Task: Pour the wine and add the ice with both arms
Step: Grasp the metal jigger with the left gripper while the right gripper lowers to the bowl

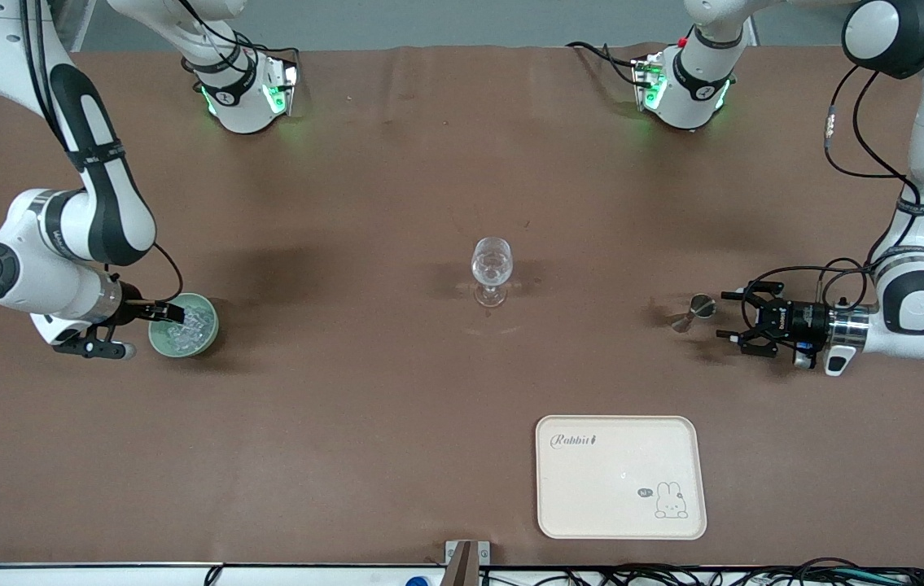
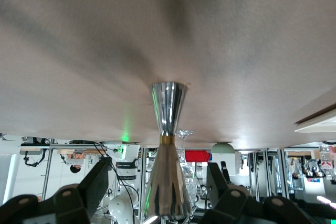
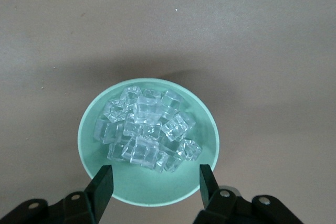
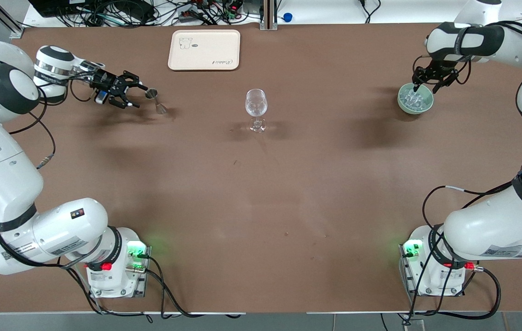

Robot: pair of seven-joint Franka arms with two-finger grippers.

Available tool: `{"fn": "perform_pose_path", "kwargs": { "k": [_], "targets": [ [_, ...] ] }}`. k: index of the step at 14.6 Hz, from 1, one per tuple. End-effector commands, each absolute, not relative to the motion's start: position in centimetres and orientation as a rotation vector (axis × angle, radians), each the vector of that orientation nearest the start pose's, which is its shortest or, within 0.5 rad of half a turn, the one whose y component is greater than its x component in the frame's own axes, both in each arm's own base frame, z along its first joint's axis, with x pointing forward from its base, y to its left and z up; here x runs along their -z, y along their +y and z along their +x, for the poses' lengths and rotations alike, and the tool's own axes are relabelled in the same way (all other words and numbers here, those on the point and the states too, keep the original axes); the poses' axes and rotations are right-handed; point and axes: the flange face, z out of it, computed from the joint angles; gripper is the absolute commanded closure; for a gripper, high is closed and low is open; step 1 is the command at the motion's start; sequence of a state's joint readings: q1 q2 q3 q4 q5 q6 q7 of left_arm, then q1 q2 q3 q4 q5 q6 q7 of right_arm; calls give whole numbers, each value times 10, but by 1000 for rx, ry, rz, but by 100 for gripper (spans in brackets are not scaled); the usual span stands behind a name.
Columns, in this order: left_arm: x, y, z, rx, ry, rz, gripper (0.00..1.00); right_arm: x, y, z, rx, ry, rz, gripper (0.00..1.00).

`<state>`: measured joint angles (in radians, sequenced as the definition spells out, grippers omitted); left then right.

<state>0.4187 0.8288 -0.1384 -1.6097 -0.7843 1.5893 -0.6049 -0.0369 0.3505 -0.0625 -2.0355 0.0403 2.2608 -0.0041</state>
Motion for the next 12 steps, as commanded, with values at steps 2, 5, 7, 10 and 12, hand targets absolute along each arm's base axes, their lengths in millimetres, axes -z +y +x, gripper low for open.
{"fn": "perform_pose_path", "kwargs": {
  "k": [2,5,7,10,12],
  "targets": [
    [-127,95,601,1136,1262,1730,24,-255,-49,574,-185,203,-3099,28],
    [-120,83,600,1154,1238,1741,28,-244,-47,570,-197,204,-3099,34],
    [-113,81,600,1154,1243,1730,29,-239,-45,570,-195,200,-3100,37],
    [-106,78,600,1145,1243,1724,30,-231,-44,571,-187,234,-3079,41],
    [-103,71,599,1155,1238,1711,33,-225,-45,571,-187,241,-3077,46]
  ]
}}
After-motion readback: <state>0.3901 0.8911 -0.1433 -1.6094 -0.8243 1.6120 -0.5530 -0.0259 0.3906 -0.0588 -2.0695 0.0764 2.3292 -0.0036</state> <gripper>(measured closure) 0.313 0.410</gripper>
